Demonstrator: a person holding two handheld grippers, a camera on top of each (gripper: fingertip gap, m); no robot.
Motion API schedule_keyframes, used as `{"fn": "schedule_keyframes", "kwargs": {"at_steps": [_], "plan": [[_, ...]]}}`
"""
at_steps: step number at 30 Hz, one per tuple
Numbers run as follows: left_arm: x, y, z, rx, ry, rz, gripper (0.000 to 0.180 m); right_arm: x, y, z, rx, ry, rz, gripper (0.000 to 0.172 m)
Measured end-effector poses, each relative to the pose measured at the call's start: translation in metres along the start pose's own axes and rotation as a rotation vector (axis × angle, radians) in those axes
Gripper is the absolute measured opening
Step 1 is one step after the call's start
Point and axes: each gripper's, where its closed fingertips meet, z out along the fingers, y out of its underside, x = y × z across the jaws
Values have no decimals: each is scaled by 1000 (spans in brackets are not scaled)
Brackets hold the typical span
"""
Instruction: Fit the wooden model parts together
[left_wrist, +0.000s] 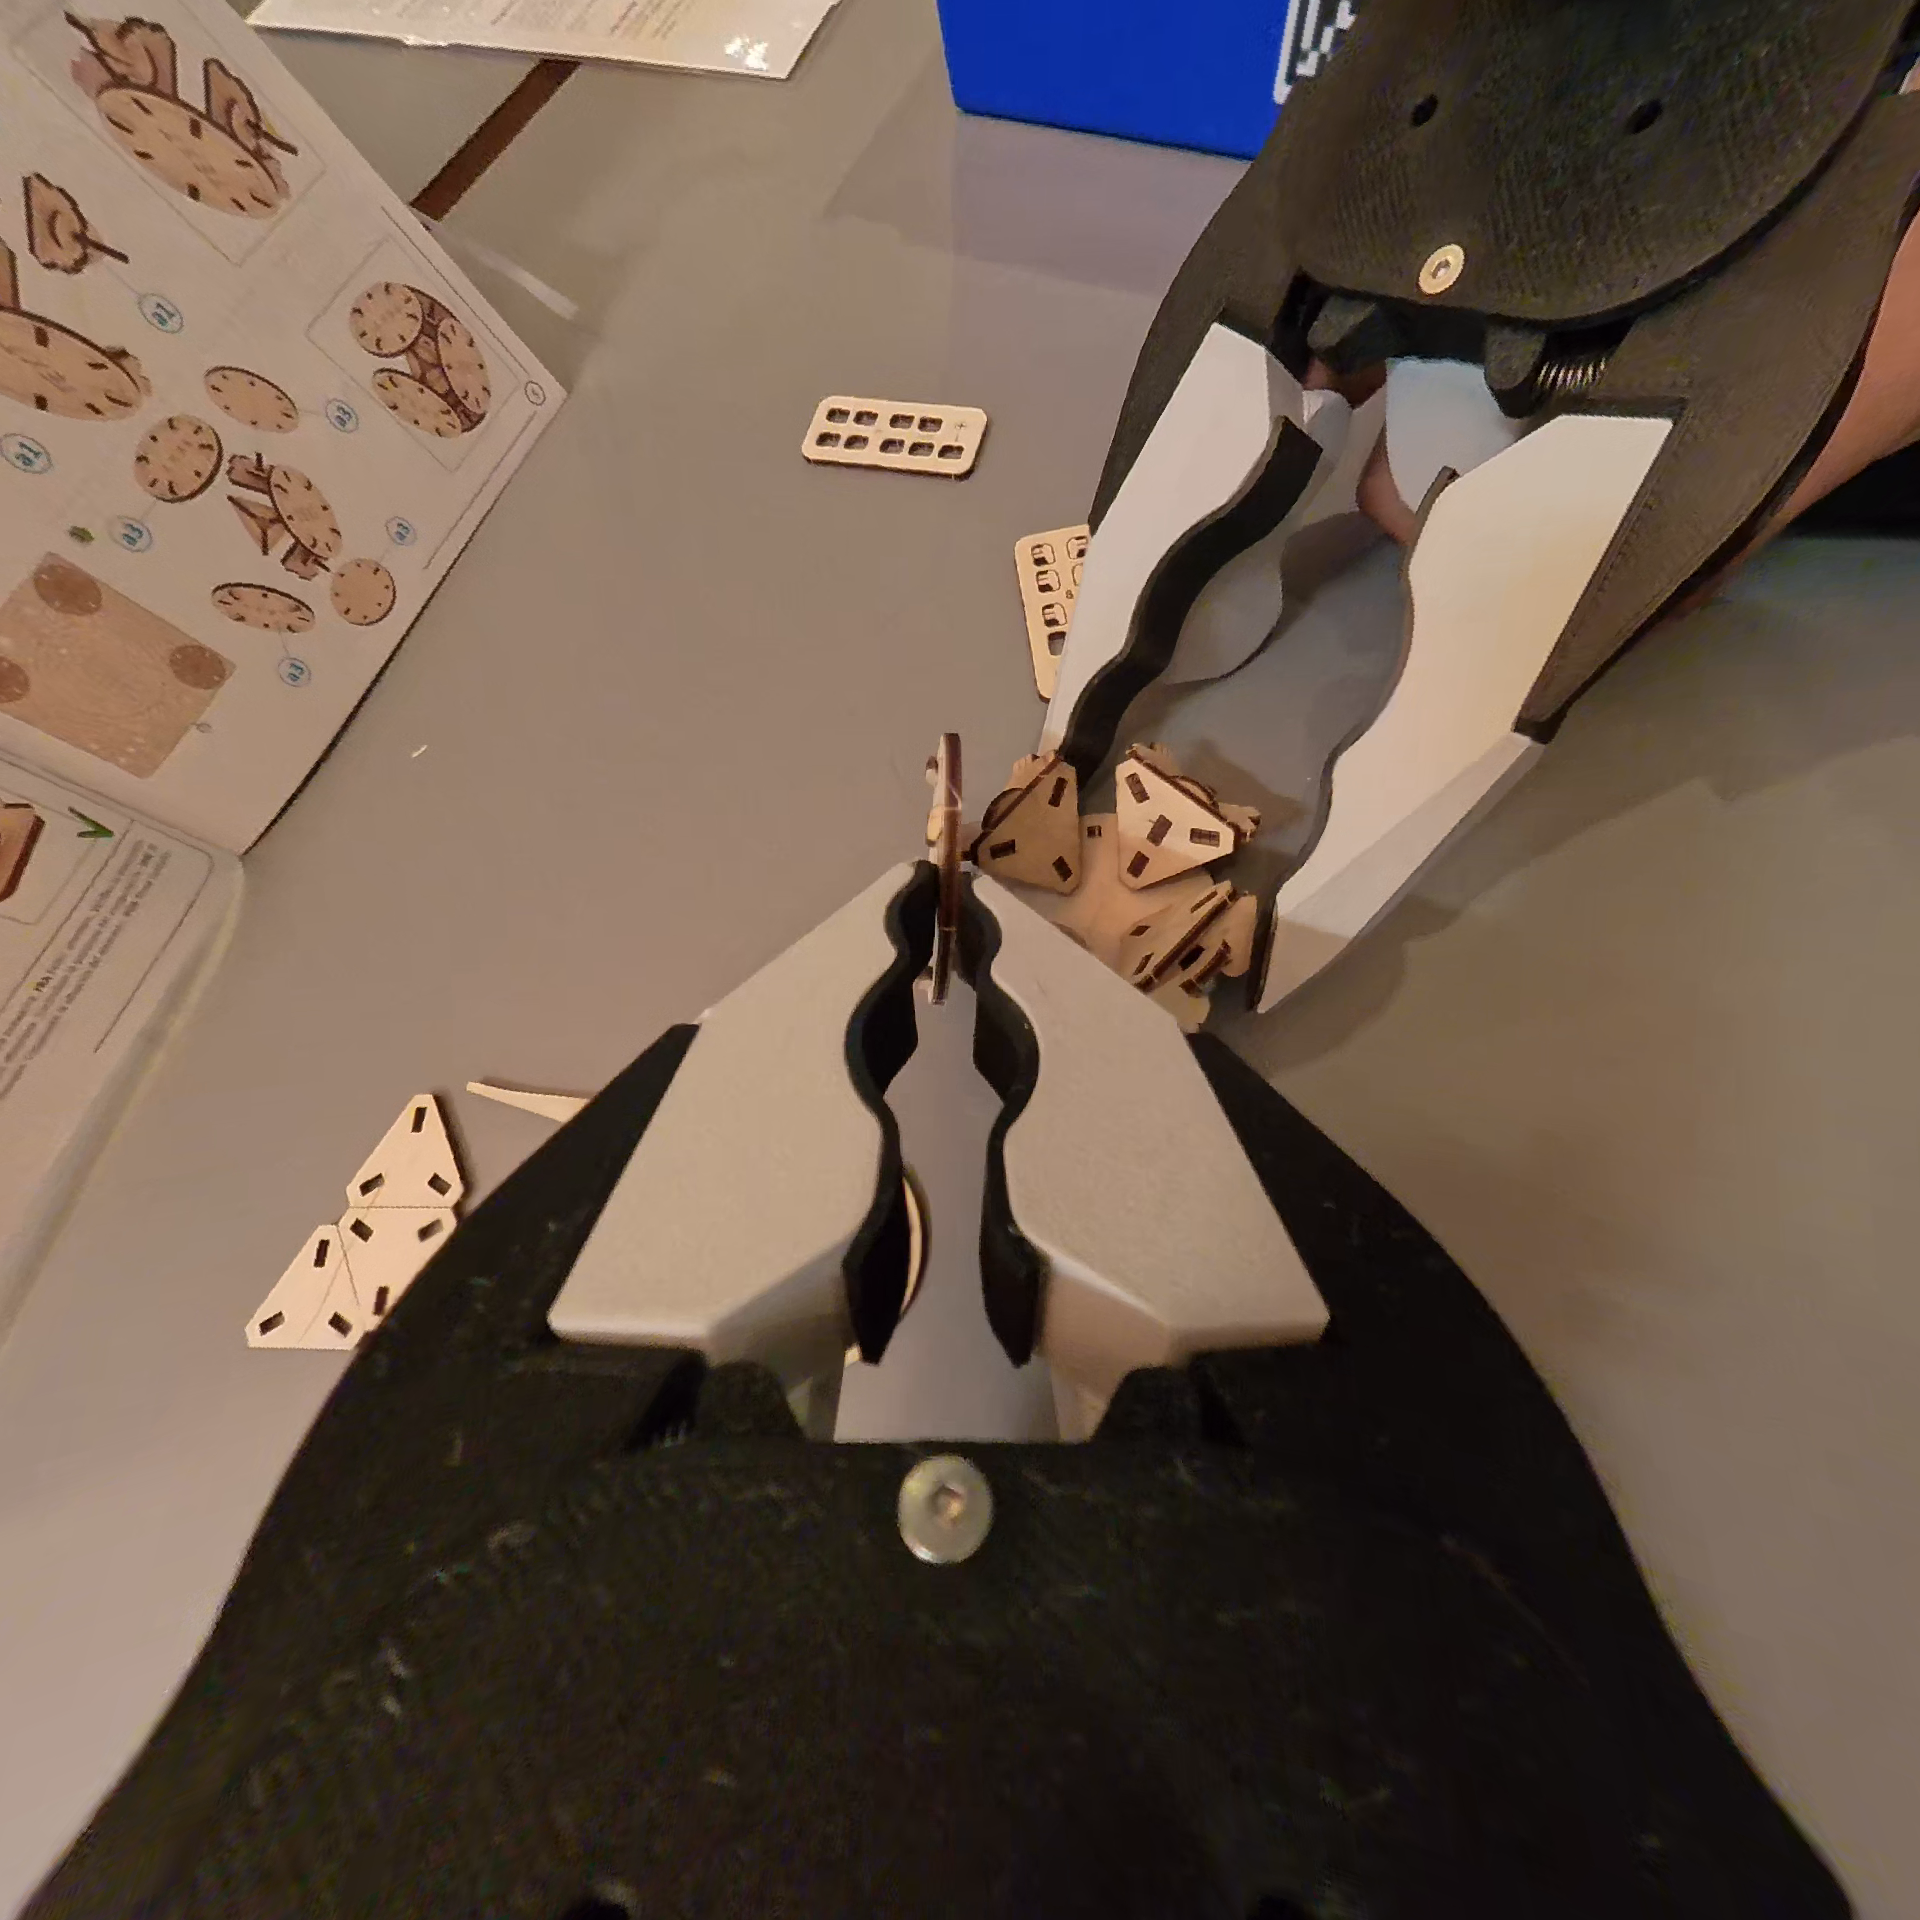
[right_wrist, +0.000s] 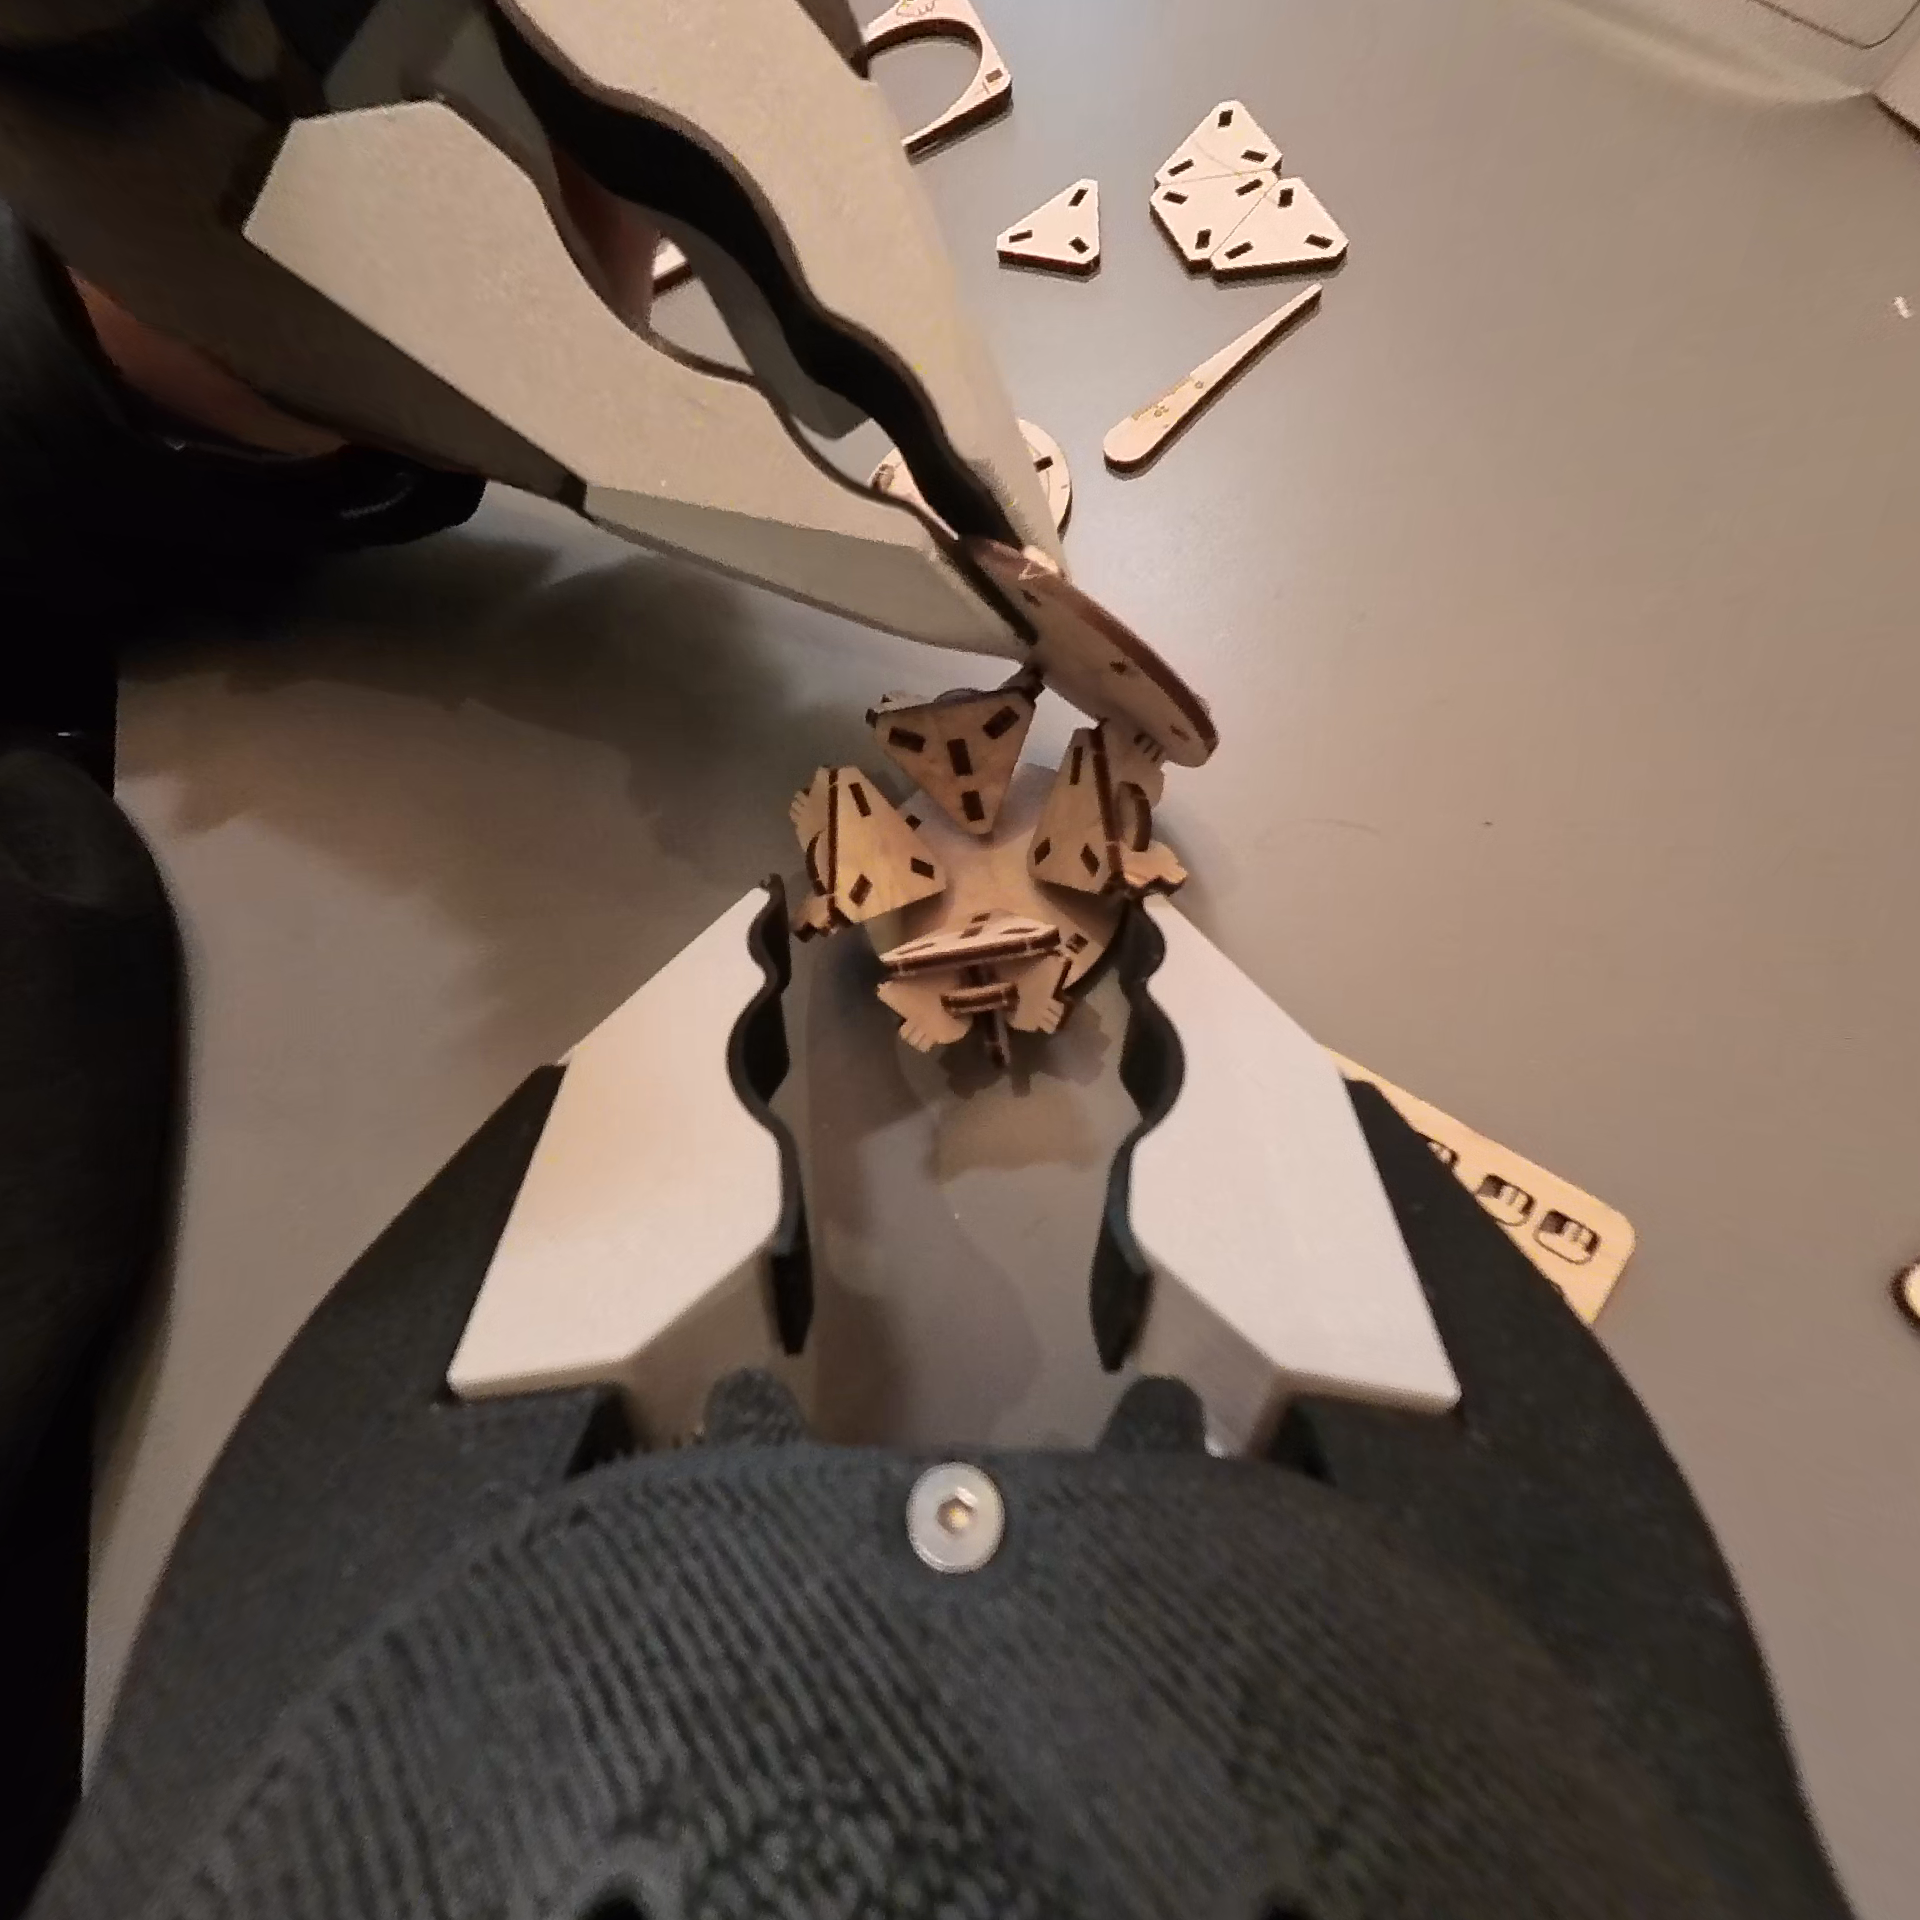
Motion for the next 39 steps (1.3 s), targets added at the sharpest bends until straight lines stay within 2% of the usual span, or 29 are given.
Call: {"fn": "schedule_keyframes", "kwargs": {"at_steps": [6,15,21,25,27,33,39], "plan": [[1,0,0,0,-7,39,0,0,0,0,0,-1,2,63],[0,2,0,23,34,-3,0,-1,1,-1,-11,-1,-4,64],[-3,3,0,18,7,5,0,-6,-4,-16,8,-59,25,89],[-5,0,-2,36,-6,-5,0,2,-10,-31,58,-64,55,92],[-6,-2,-3,50,-8,-12,0,9,-15,-37,91,-51,79,88],[-3,-8,-2,93,21,-52,0,28,-27,-46,200,18,95,57],[0,-8,3,92,53,-88,0,36,-12,-32,127,50,117,52]]}}
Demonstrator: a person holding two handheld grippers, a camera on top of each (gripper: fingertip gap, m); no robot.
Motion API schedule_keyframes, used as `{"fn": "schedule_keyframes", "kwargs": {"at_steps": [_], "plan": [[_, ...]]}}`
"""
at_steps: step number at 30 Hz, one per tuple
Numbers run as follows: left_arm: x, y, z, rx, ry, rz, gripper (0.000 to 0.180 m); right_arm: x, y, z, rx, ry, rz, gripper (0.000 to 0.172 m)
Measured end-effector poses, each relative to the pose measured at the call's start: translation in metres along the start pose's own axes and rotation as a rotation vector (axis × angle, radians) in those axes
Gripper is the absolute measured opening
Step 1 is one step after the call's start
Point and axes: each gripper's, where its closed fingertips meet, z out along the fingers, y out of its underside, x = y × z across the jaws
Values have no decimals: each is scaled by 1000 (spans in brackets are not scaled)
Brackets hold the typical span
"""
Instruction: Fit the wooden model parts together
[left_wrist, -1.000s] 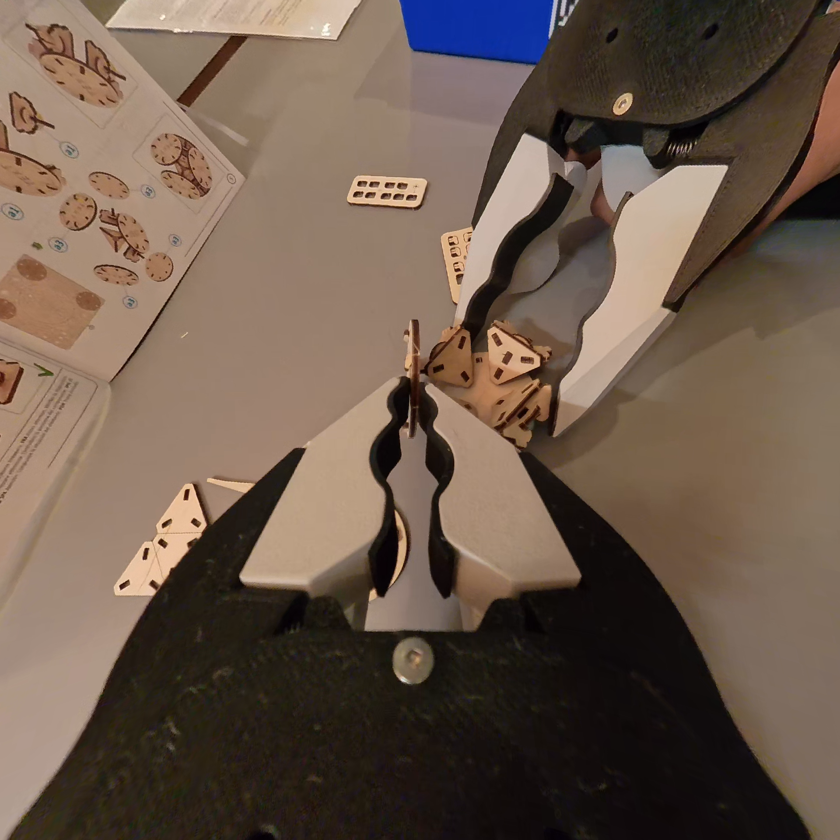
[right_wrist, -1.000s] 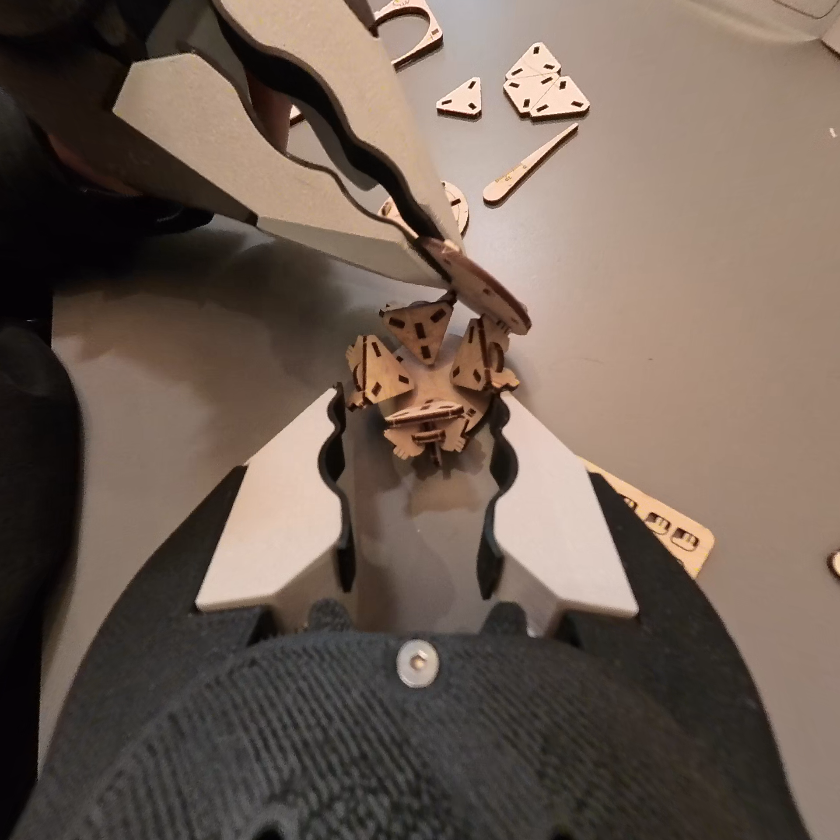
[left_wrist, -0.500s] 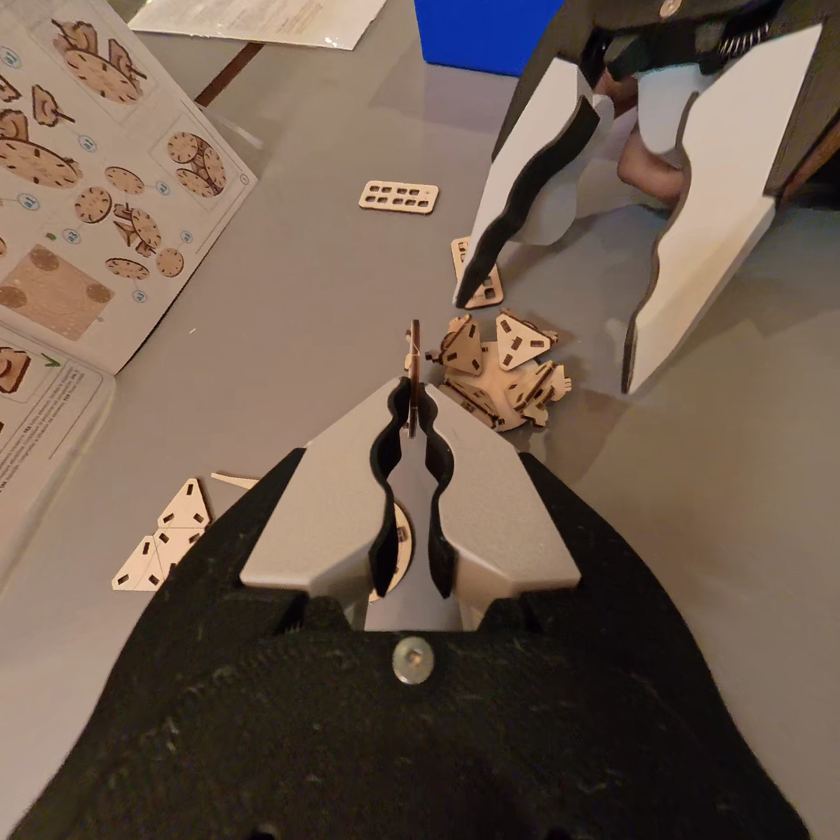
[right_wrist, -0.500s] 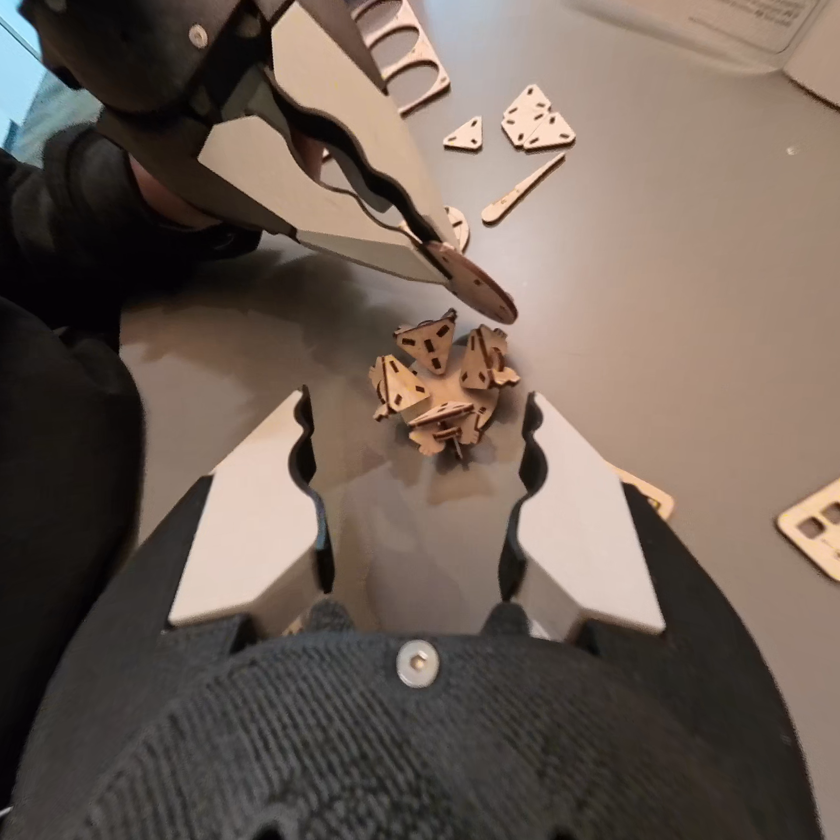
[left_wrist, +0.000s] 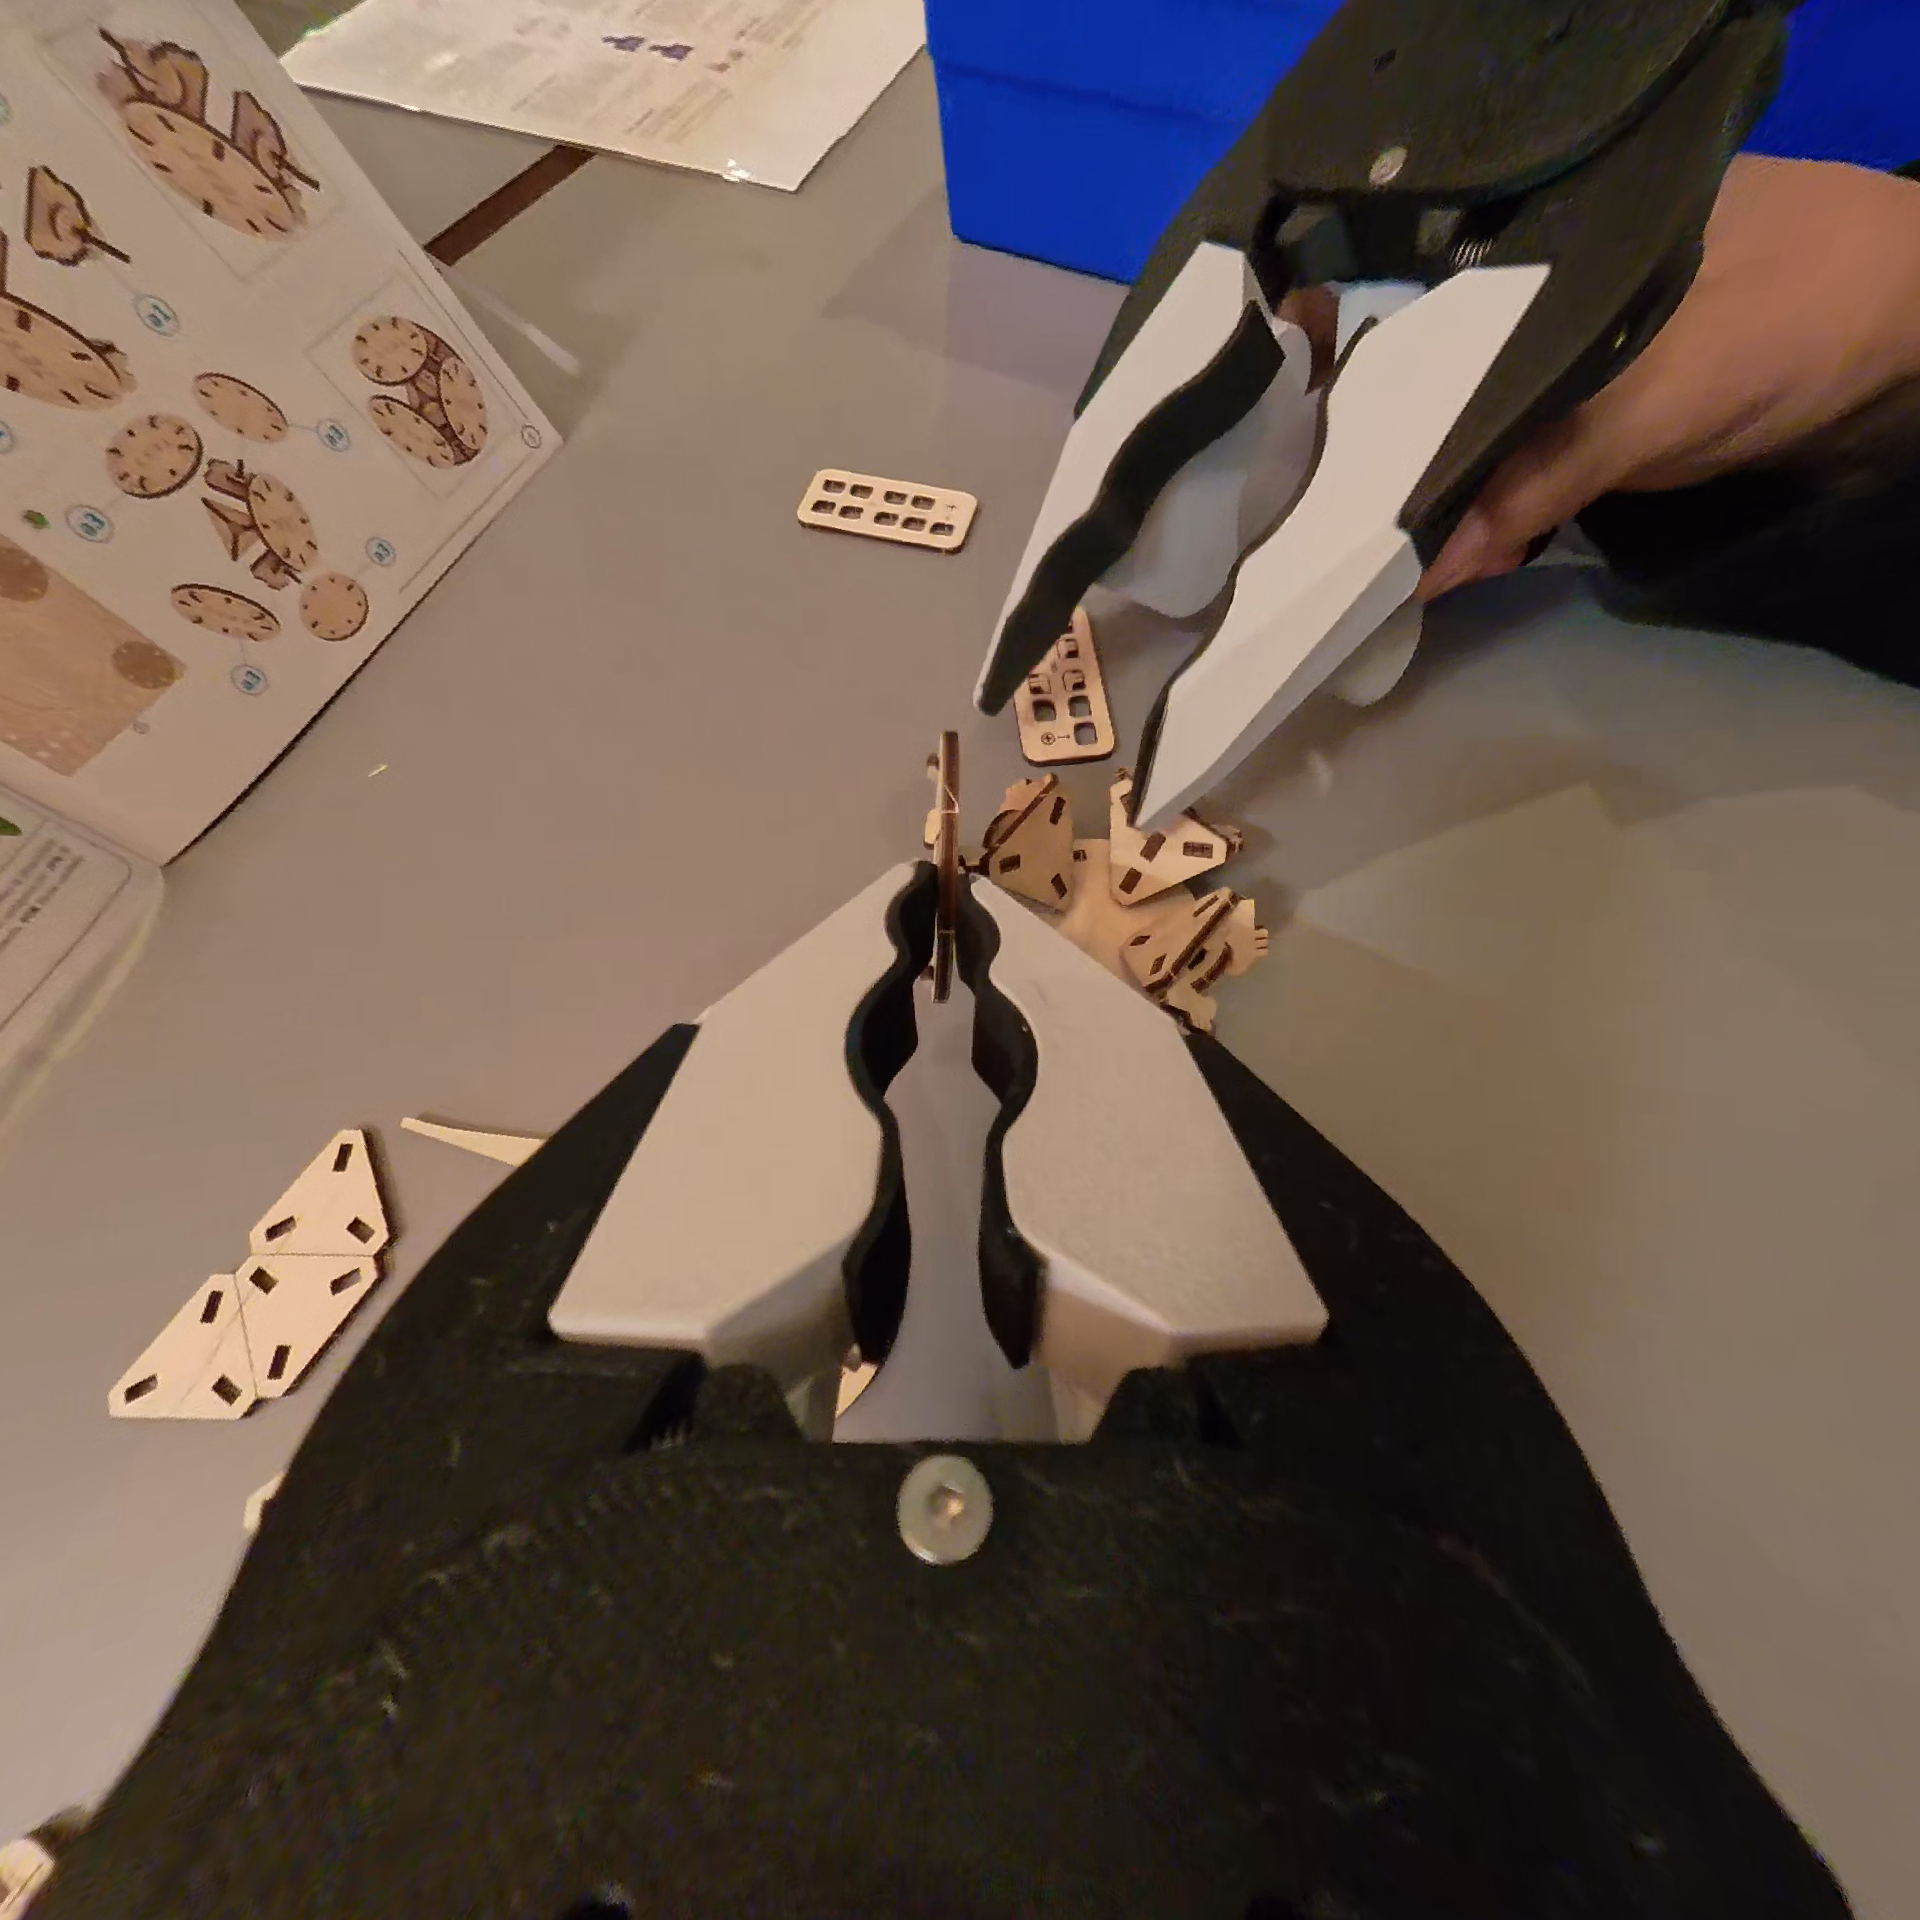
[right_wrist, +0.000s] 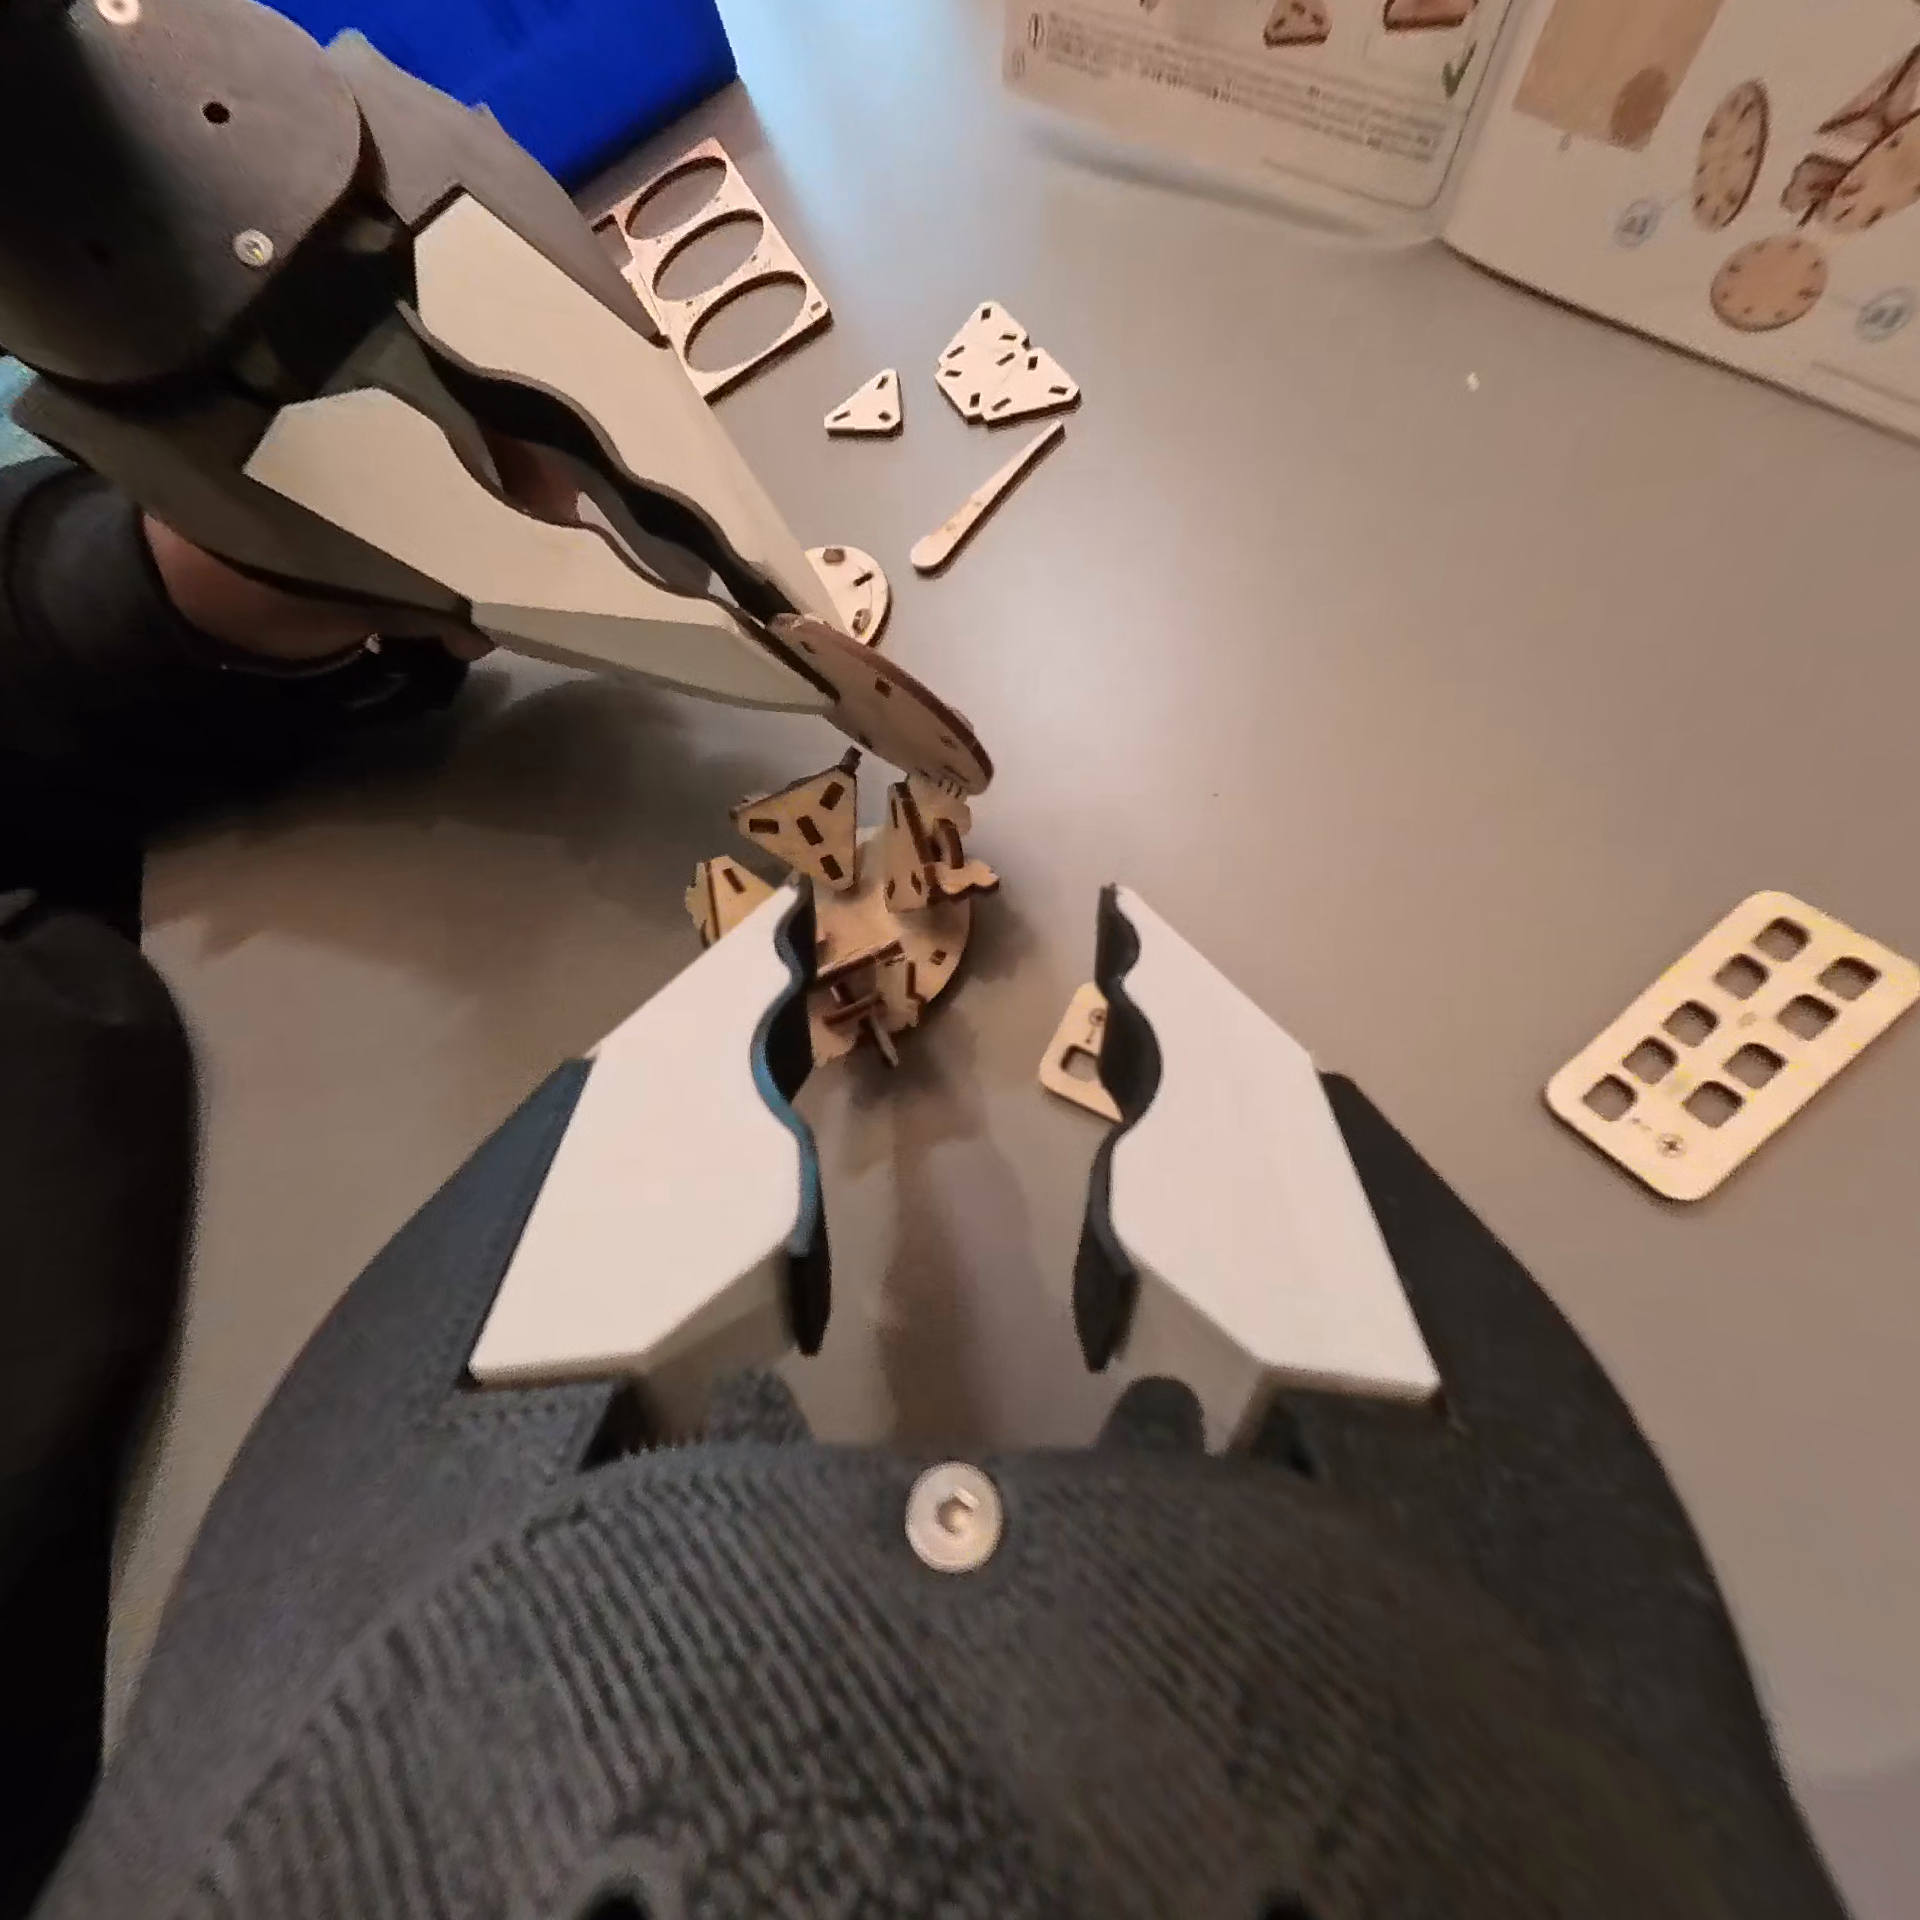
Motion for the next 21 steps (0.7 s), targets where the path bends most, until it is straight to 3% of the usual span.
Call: {"fn": "schedule_keyframes", "kwargs": {"at_steps": [9,21], "plan": [[8,0,0,5,67,-4,0,-13,17,11,-80,-112,120,48],[10,0,-2,12,106,-14,0,-33,21,13,-121,-193,138,52]]}}
